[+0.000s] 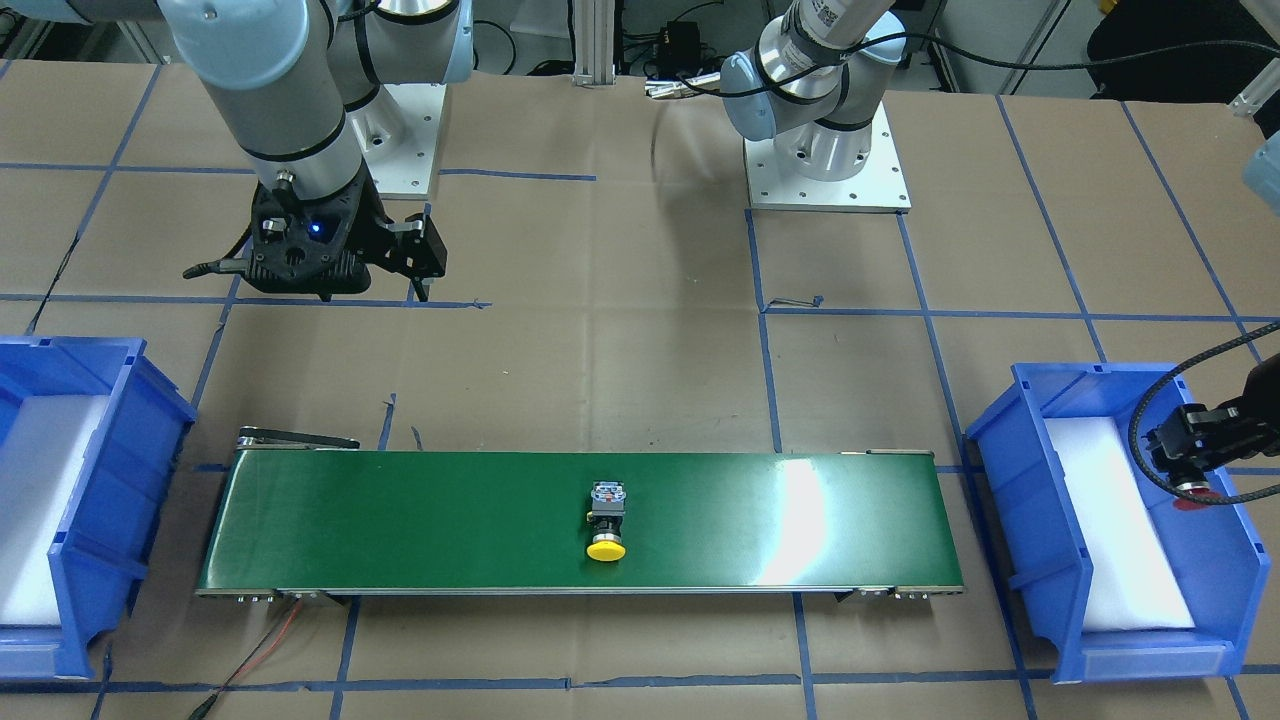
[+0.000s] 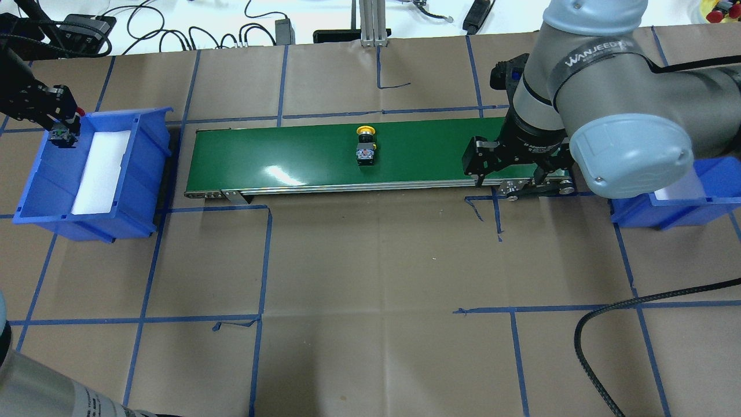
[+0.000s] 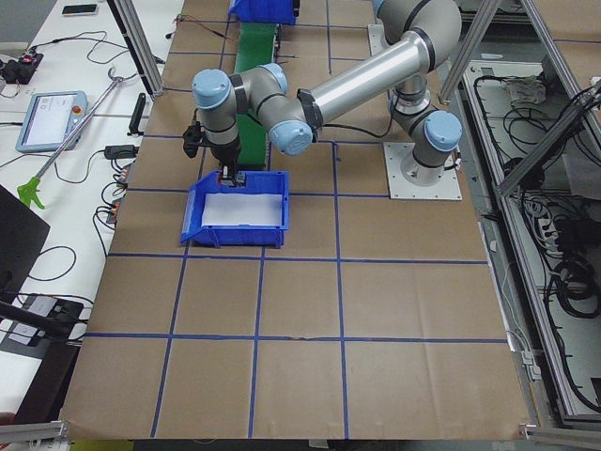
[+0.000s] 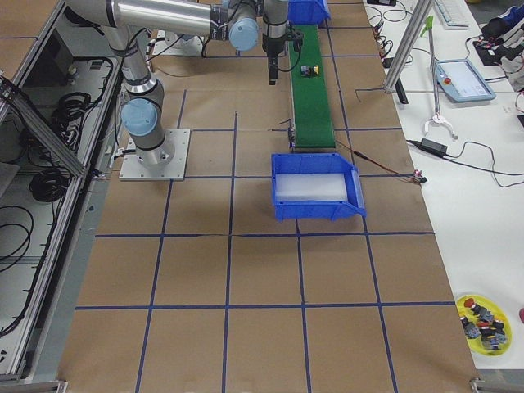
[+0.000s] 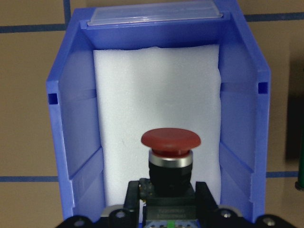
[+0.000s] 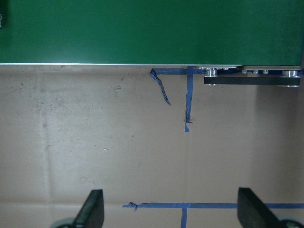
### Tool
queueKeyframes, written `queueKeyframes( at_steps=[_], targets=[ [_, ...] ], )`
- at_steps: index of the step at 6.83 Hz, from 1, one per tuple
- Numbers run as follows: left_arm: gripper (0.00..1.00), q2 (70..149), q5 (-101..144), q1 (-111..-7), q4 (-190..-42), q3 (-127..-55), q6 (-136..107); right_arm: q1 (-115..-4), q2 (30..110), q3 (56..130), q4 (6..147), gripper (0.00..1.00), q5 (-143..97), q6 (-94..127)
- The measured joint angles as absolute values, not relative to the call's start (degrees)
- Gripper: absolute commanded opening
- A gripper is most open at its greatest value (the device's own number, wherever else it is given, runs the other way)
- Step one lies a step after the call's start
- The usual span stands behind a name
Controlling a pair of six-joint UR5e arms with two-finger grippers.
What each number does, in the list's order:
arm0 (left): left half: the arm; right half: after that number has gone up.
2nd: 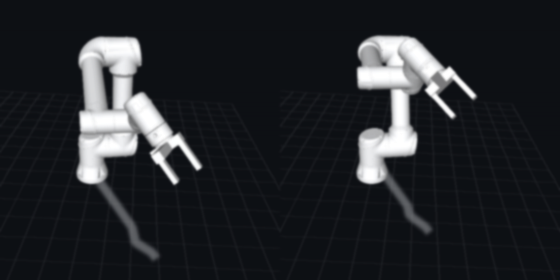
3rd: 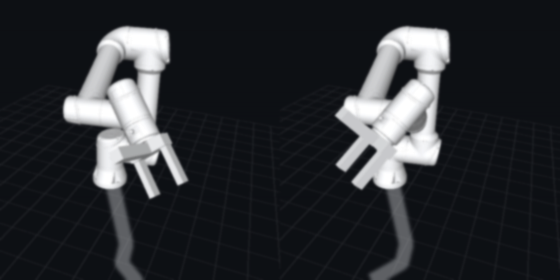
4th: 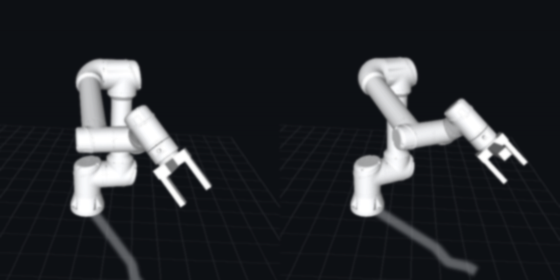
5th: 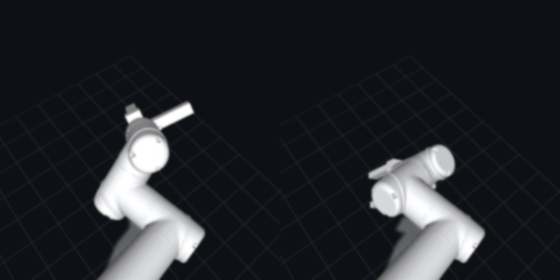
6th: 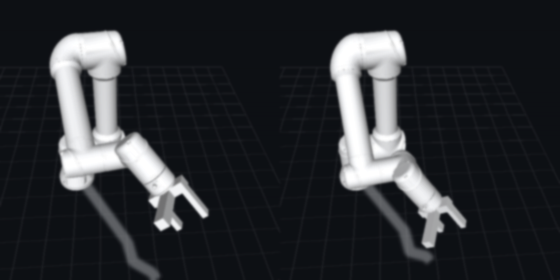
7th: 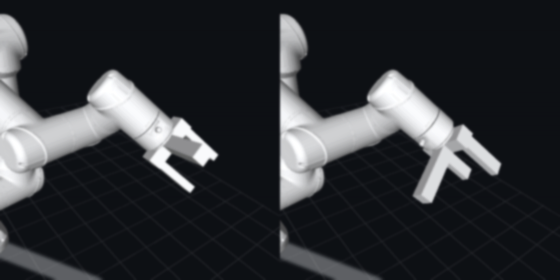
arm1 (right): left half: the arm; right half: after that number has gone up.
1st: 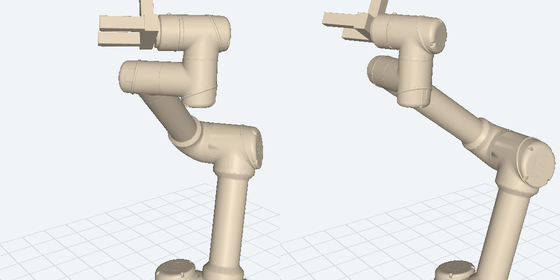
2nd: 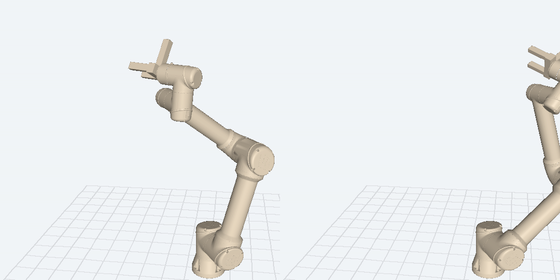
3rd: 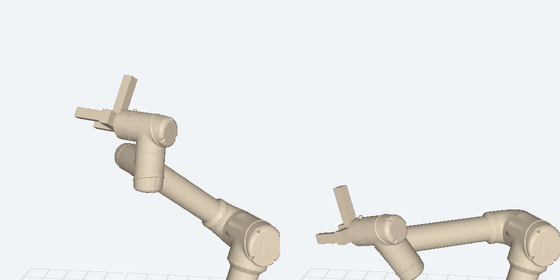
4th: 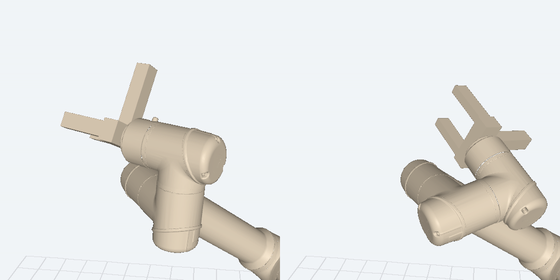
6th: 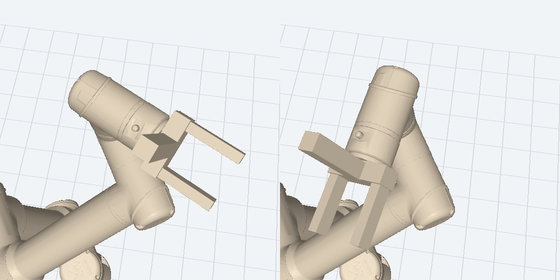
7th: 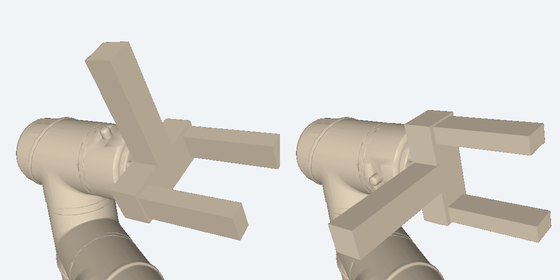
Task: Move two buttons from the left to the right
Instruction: 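Grasp and lift the red button switch with the left gripper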
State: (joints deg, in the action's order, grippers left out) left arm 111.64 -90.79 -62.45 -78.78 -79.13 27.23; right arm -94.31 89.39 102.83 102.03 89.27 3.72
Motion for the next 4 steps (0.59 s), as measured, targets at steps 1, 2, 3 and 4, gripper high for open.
queueKeyframes(
  at_steps=[1,2,3,4],
  targets=[
    [0.06,110.96,-90.72,-65.40,-79.32,-79.20,23.57,-94.31,89.07,102.80,101.91,1.00,89.23,3.72],
    [0.06,110.35,-90.84,-69.31,-79.64,-79.39,19.62,-94.31,88.99,102.77,101.67,1.00,89.17,3.65],
    [0.06,110.00,-90.94,-73.47,-79.73,-79.70,15.93,-94.31,88.97,102.75,101.57,1.00,89.11,3.62],
    [0.06,110.11,-90.79,-77.09,-79.66,-80.19,11.92,-94.31,88.95,102.75,101.59,1.00,89.00,3.63]
  ],
)
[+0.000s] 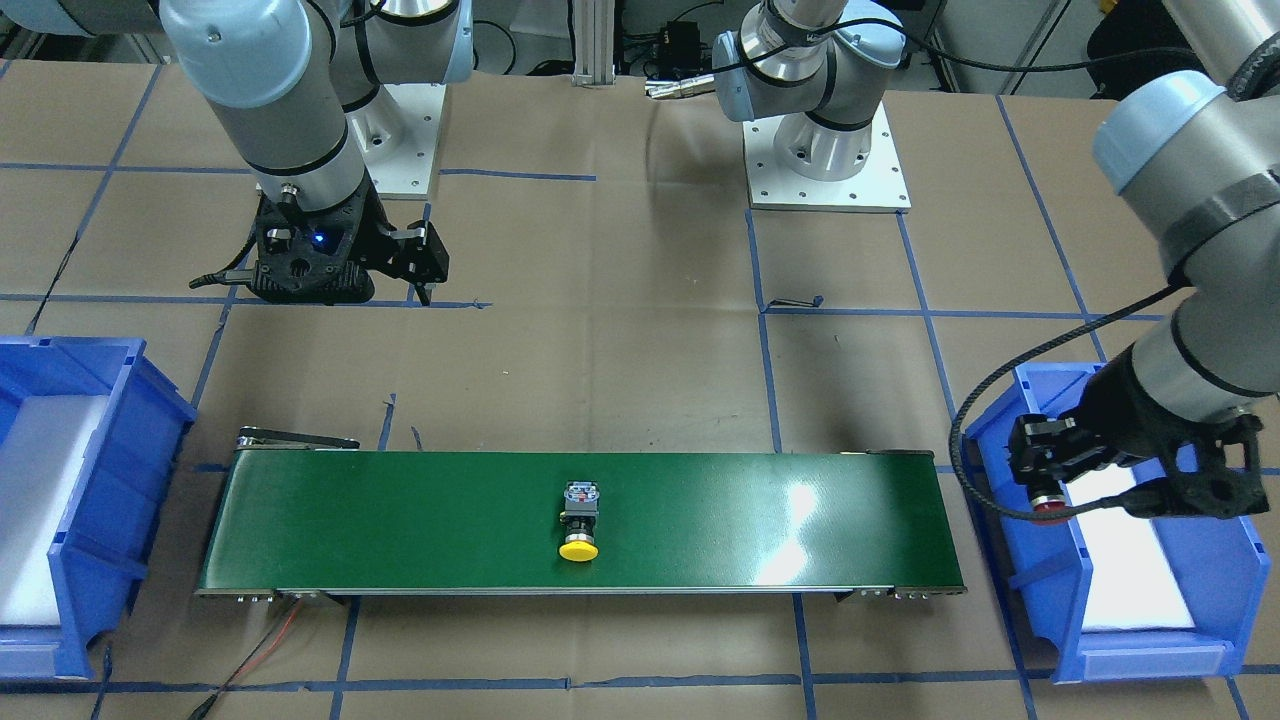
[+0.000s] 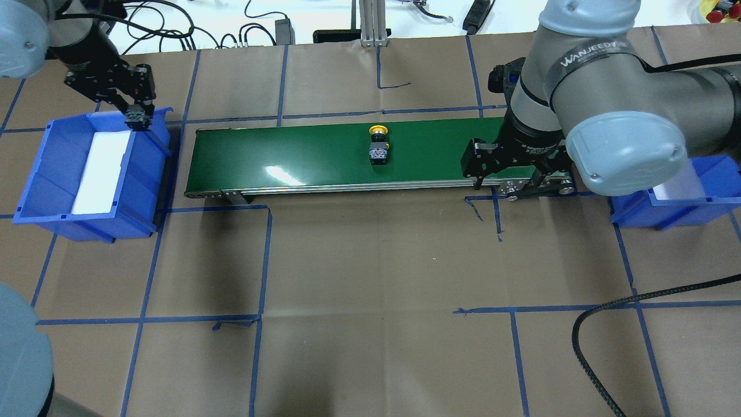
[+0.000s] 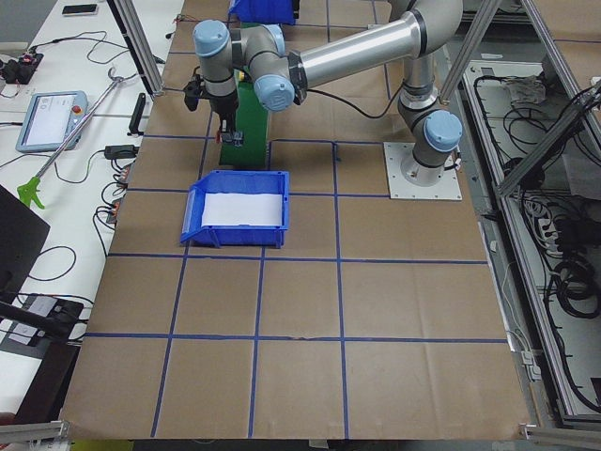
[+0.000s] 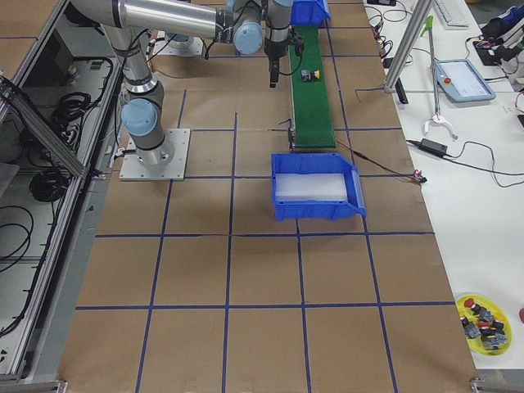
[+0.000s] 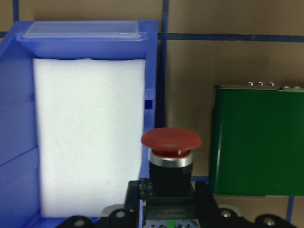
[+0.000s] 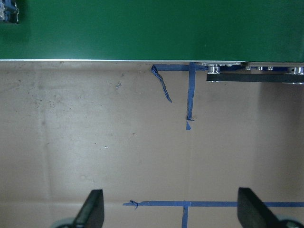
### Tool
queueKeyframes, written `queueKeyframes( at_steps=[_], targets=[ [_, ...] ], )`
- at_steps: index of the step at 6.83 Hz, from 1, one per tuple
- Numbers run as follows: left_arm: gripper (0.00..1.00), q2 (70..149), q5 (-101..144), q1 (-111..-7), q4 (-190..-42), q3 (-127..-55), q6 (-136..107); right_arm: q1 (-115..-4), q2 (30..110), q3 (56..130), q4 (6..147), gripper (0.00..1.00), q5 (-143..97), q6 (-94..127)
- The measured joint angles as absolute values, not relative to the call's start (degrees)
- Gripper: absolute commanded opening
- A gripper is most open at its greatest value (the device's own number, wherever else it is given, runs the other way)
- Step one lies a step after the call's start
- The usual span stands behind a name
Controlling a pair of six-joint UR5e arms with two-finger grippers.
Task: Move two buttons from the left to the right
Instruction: 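Place the red switch on the belt while the right gripper approaches the yellow switch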
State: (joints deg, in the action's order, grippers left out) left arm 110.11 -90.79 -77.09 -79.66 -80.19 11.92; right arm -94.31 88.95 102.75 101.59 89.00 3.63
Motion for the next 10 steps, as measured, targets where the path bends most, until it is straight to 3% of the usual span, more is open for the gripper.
queueKeyframes(
  at_steps=[6,7,8,10],
  targets=[
    [0.09,114.66,-90.42,-82.94,-66.79,-90.26,4.26,-94.27,88.12,102.93,104.81,1.00,89.02,4.01],
    [0.71,115.14,-90.40,-82.96,-64.89,-91.52,4.21,-94.29,87.09,103.06,107.97,1.00,89.08,4.13],
    [0.99,115.32,-90.35,-83.00,-64.20,-92.02,3.97,-94.28,85.57,103.11,112.70,1.00,89.13,4.11],
    [0.99,115.18,-90.32,-83.08,-64.05,-91.70,3.80,-94.23,83.57,103.20,119.59,1.00,88.58,4.24]
  ],
)
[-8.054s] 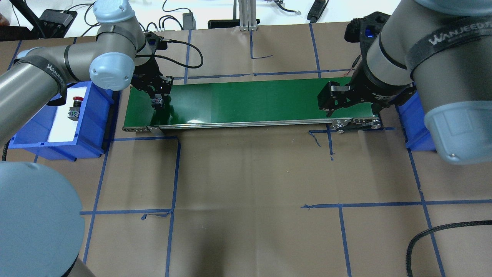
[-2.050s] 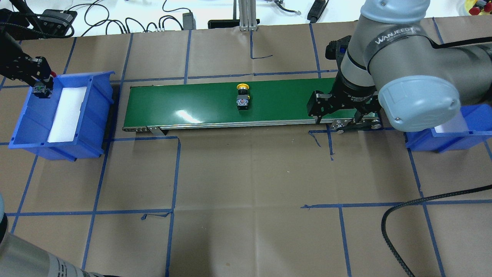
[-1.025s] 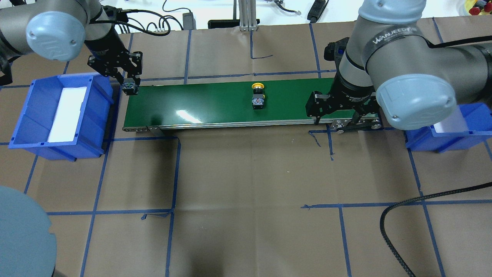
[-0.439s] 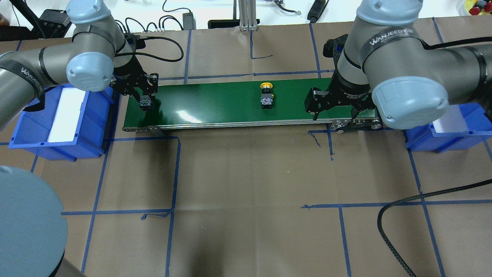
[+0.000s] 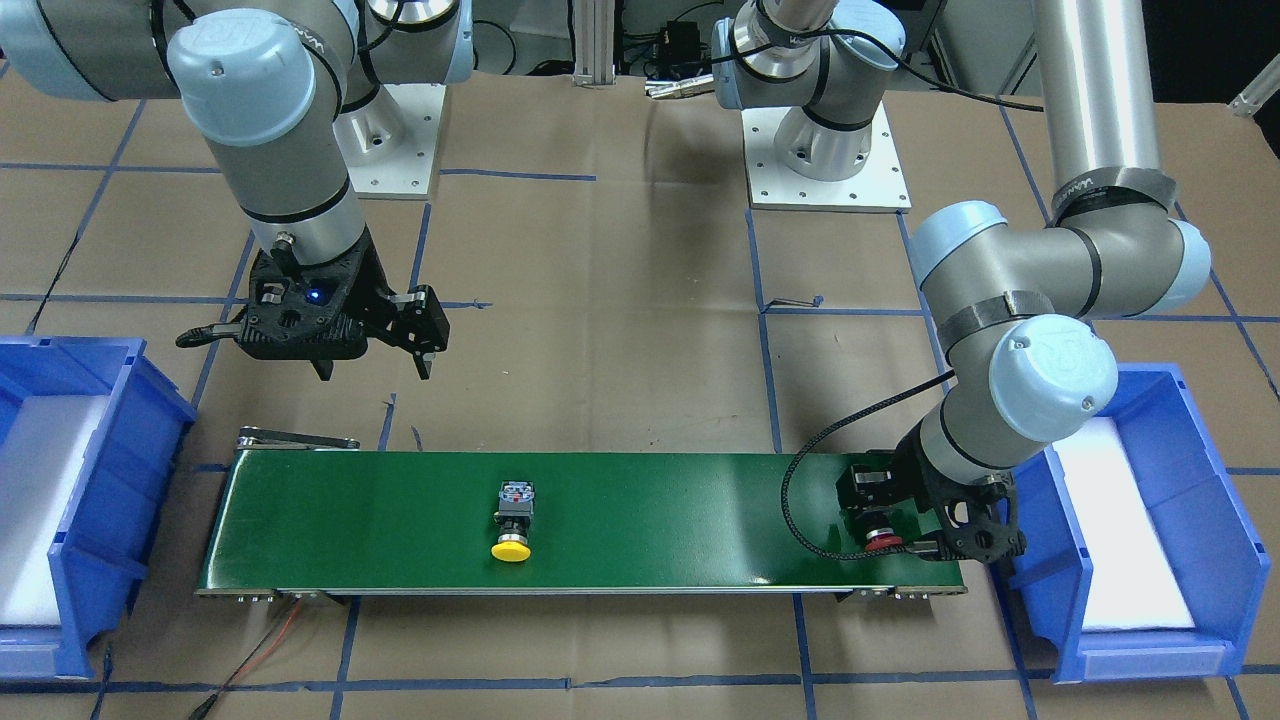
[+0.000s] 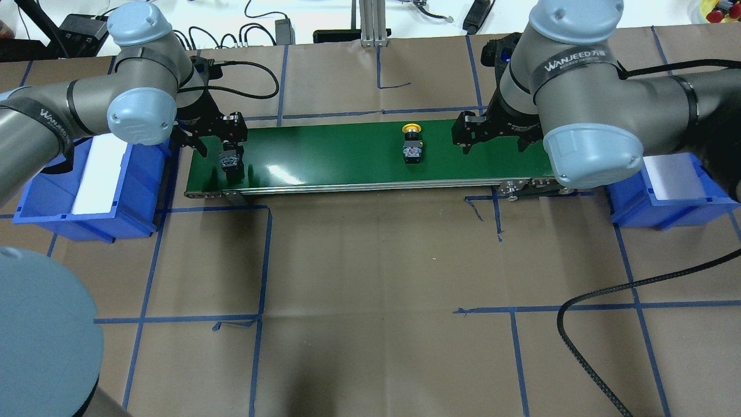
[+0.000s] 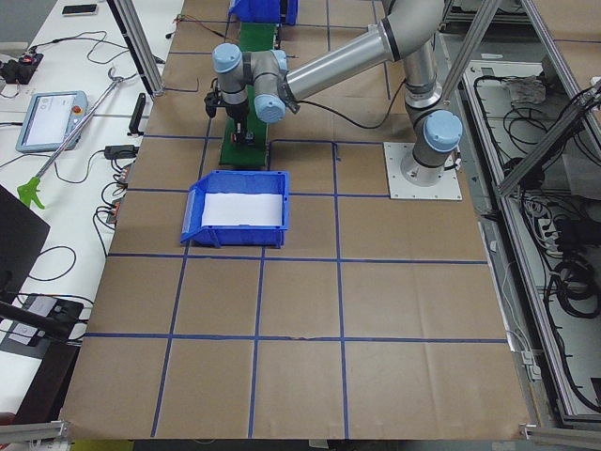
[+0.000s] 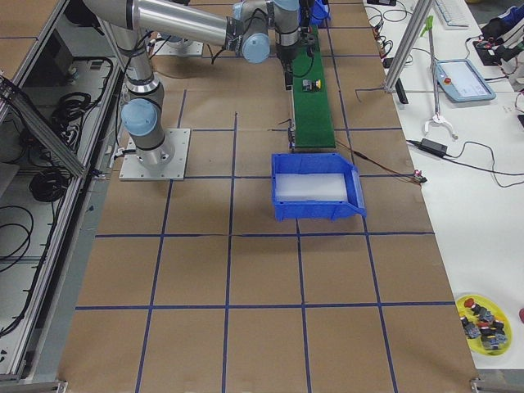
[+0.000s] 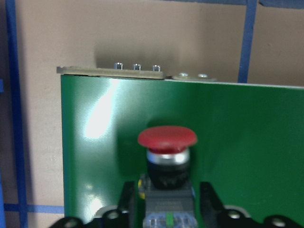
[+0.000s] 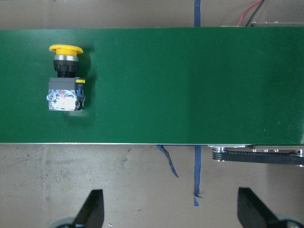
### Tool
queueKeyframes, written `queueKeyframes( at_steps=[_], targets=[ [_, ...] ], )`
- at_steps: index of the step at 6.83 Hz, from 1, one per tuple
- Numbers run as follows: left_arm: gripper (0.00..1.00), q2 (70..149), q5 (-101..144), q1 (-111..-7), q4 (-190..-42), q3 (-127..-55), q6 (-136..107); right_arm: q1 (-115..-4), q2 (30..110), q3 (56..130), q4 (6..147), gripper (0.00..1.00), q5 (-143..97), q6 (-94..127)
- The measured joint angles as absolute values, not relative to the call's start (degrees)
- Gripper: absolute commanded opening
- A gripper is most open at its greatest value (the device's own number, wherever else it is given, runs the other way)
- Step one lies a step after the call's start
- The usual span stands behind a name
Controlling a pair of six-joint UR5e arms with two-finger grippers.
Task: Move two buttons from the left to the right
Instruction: 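Place the red switch on the belt while the right gripper approaches the yellow switch, then grasp the yellow switch with the right gripper while the left gripper withdraws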
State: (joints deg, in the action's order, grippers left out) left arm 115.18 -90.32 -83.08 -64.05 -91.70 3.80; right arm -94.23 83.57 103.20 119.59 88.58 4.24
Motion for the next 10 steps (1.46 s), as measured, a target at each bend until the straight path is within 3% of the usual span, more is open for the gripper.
queueKeyframes(
  at_steps=[3,5,7,10],
  targets=[
    [0.99,111.83,-90.43,-83.59,-71.74,-86.69,3.78,-94.02,78.34,102.02,125.14,1.00,85.32,5.21],
    [0.99,106.60,-90.46,-85.78,-81.22,-83.99,3.78,-93.82,74.50,97.37,125.50,1.00,83.85,5.17],
    [0.98,100.43,-90.58,-88.05,-85.28,-84.59,4.55,-93.73,69.19,92.08,125.26,1.00,84.05,4.80],
    [0.98,95.57,-90.69,-87.38,-86.00,-87.94,9.35,-93.70,63.91,90.36,125.24,1.00,84.39,5.31]
  ],
)
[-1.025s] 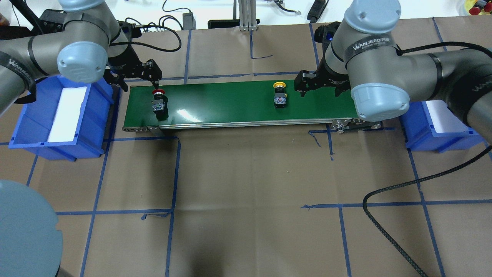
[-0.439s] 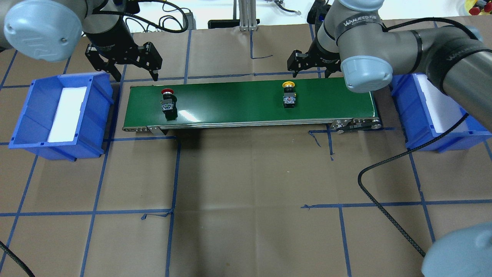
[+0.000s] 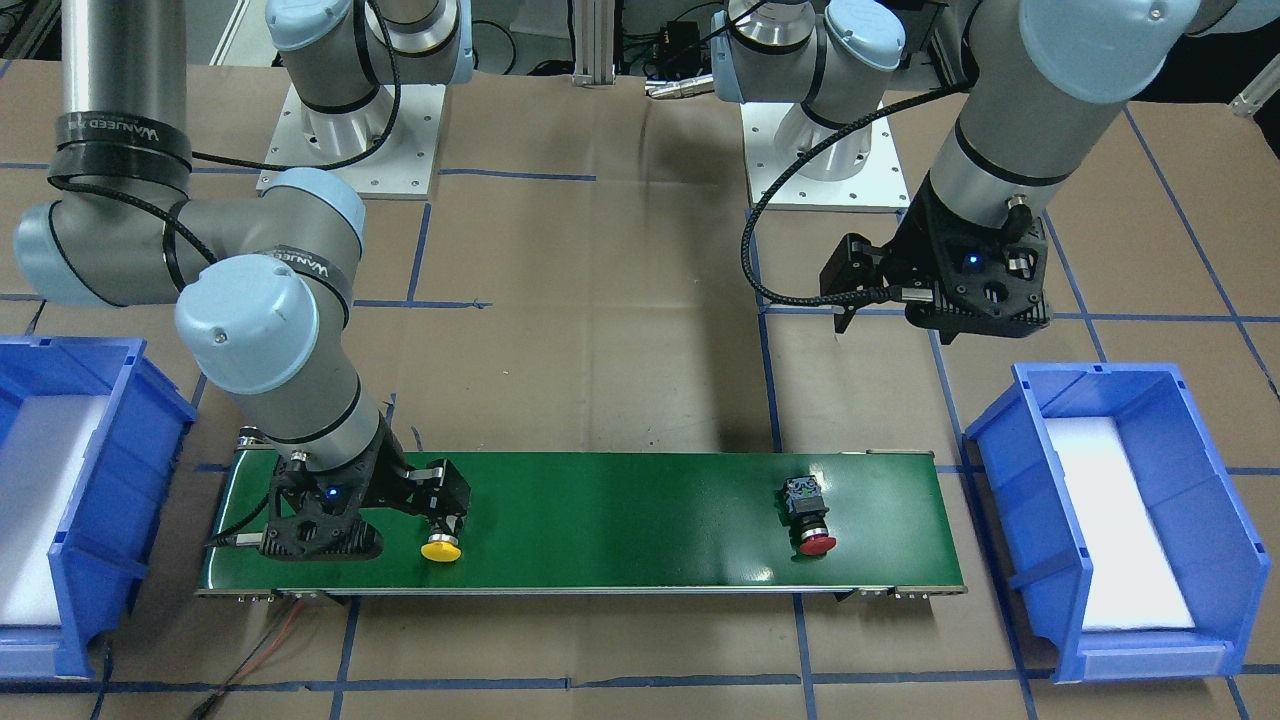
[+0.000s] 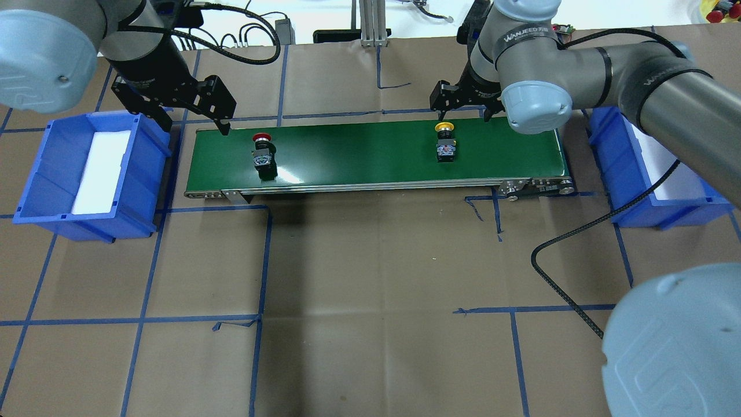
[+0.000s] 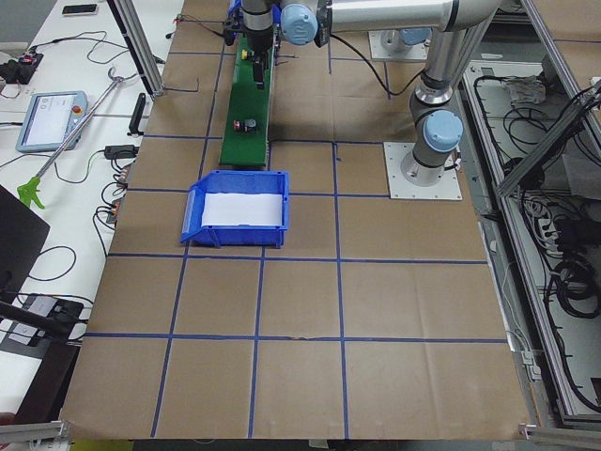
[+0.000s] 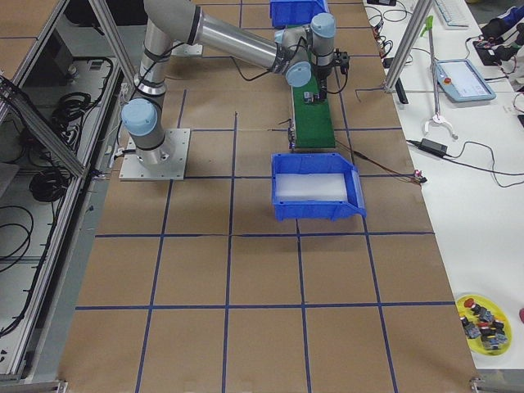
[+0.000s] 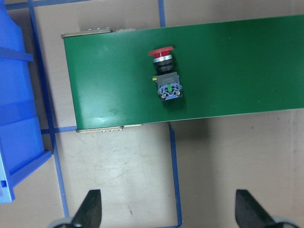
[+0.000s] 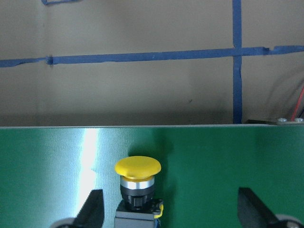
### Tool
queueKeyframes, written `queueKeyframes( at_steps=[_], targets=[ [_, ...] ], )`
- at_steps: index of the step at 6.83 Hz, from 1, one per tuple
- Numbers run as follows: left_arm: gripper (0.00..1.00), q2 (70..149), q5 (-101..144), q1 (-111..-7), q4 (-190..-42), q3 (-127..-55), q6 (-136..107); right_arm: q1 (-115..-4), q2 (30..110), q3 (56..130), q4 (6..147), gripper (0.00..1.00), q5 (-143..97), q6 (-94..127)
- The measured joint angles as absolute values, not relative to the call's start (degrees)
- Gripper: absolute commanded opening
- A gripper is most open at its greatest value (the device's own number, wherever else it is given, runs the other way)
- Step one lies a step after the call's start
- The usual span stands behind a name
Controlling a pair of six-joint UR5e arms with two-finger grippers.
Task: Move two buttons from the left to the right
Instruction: 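Grasp the yellow switch with the right gripper while the left gripper withdraws, then carry the yellow button switch to the blue bin beside the right arm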
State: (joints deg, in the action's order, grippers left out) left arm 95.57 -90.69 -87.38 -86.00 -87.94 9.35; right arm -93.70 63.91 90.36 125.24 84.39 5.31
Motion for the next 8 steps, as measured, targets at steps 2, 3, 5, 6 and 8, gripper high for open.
queueKeyframes(
  at_steps=[2,3,5,6,8],
  targets=[
    [0.99,93.35,-90.68,-86.49,-85.81,-89.43,9.04,-93.71,61.76,90.36,125.28,0.98,84.48,5.54],
    [0.99,91.96,-90.82,-86.45,-85.26,-91.02,8.18,-93.72,61.07,90.46,125.26,0.67,84.57,5.57],
    [0.99,90.10,-91.15,-86.53,-84.42,-92.58,6.91,-93.67,60.32,91.17,124.10,0.08,87.37,5.12],
    [0.99,90.04,-91.20,-86.60,-84.38,-92.71,6.75,-93.45,60.45,91.28,121.46,0.06,90.52,4.36],
    [0.99,90.40,-91.23,-86.69,-84.38,-92.53,6.61,-91.33,63.10,90.04,116.90,0.06,96.40,0.21]
  ],
)
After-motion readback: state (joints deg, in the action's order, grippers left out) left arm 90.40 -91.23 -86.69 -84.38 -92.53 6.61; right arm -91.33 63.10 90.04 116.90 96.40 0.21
